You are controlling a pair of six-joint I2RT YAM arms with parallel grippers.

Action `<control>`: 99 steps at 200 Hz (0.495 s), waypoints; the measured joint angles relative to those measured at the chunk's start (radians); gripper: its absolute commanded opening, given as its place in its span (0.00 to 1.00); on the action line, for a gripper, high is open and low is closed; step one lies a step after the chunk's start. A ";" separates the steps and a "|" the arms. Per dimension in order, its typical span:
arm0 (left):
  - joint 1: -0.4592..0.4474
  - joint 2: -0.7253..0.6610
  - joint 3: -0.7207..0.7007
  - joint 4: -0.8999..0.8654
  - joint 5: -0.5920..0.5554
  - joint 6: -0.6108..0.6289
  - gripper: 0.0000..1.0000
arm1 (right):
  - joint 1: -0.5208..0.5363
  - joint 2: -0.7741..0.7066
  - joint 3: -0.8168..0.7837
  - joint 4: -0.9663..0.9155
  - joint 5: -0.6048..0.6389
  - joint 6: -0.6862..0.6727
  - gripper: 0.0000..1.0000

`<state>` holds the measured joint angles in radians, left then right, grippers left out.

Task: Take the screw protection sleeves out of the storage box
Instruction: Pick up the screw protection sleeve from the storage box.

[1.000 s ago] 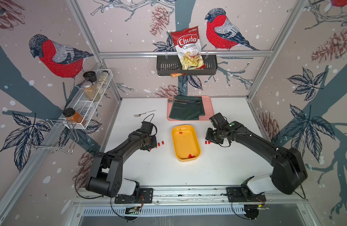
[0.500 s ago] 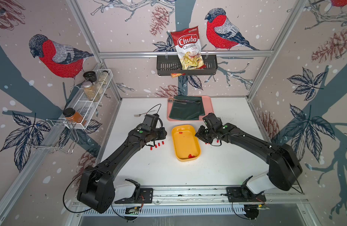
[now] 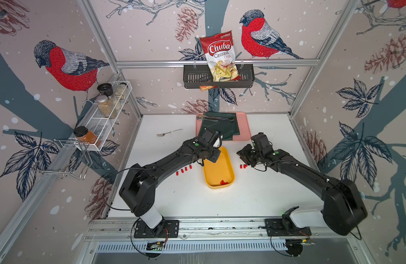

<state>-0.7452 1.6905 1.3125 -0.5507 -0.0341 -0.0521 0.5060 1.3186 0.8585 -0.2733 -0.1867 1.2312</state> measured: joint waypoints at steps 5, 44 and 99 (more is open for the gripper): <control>-0.010 0.028 0.012 -0.010 -0.031 0.030 0.28 | -0.018 -0.021 -0.014 -0.006 -0.002 -0.002 0.35; -0.022 0.142 0.064 -0.068 -0.166 0.176 0.27 | -0.101 -0.147 -0.088 -0.072 -0.016 -0.048 0.35; -0.024 0.262 0.121 -0.064 -0.236 0.236 0.24 | -0.134 -0.181 -0.108 -0.124 -0.032 -0.085 0.36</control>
<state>-0.7696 1.9526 1.4334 -0.6147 -0.2703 0.1837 0.3725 1.1378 0.7502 -0.3969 -0.2192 1.1458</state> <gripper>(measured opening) 0.251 0.356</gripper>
